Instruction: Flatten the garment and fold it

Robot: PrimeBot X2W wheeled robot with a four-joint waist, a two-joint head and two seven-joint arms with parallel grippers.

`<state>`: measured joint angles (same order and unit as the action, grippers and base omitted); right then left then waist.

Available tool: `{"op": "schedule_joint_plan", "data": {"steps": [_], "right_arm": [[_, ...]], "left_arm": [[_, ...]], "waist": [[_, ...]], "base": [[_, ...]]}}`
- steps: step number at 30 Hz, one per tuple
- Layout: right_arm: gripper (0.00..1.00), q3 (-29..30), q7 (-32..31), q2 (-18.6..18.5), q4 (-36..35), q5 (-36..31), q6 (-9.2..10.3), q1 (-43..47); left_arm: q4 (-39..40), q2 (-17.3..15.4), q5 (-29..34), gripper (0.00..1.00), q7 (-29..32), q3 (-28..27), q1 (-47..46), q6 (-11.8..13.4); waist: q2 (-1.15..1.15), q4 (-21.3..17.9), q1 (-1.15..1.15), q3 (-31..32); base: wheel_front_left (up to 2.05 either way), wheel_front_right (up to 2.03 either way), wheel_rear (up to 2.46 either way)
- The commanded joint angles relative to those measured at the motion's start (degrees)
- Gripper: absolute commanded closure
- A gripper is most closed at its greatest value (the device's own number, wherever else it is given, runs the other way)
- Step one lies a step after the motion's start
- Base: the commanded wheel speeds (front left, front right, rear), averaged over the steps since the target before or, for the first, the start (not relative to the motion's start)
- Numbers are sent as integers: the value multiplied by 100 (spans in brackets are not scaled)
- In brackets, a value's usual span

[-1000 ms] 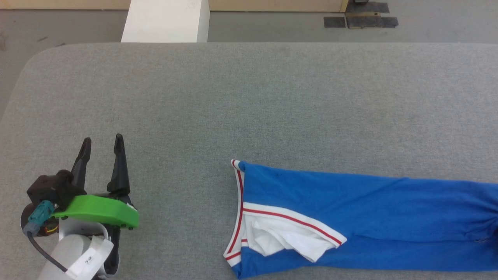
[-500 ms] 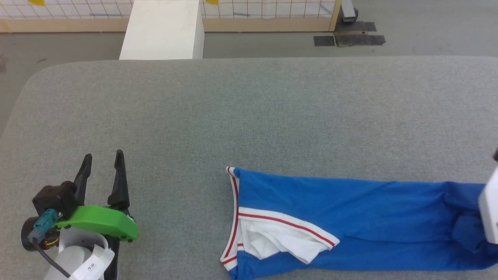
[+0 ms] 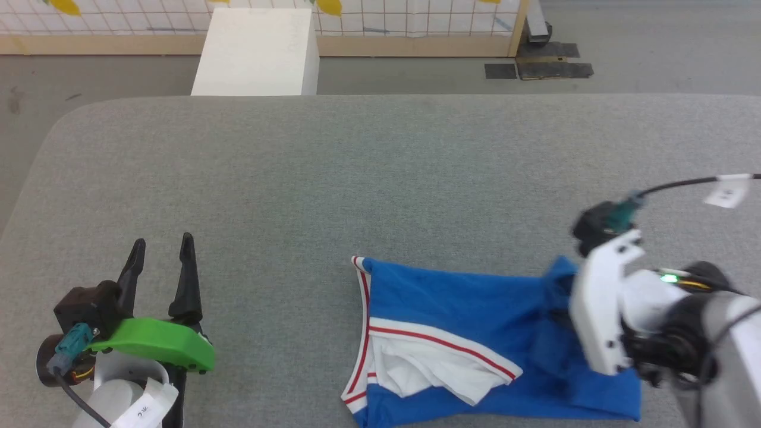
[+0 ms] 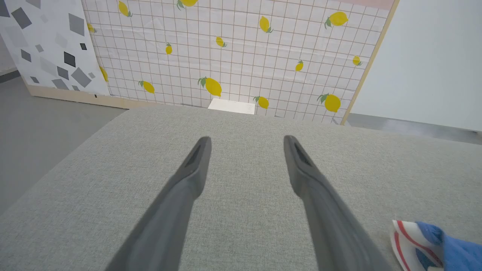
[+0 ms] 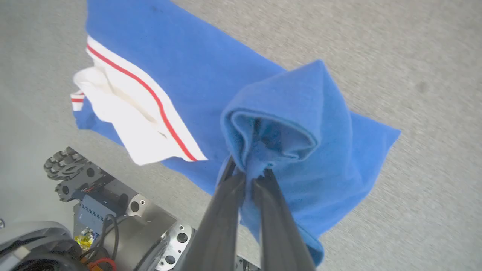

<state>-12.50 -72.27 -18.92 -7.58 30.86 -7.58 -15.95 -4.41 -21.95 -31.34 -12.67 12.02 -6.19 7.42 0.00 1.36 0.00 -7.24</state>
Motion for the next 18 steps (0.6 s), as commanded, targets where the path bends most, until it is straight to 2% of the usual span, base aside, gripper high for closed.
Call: {"op": "schedule_joint_plan", "data": {"steps": [1,10,18], "right_arm": [[100,-133,140,150,122,88,9,-175],[100,-1200,813,726,1006,318,9,-737],[100,-1733,1641,1159,1988,201,9,-1090]], "left_arm": [[25,-12,-56,0,-2,-2,49,34],[-31,45,-123,0,-33,15,73,26],[-56,99,-175,0,-57,42,70,10]], "waist": [[0,44,0,-9],[0,274,0,-59],[0,445,0,-197]], "base": [[0,0,0],[0,0,0],[0,0,0]]}}
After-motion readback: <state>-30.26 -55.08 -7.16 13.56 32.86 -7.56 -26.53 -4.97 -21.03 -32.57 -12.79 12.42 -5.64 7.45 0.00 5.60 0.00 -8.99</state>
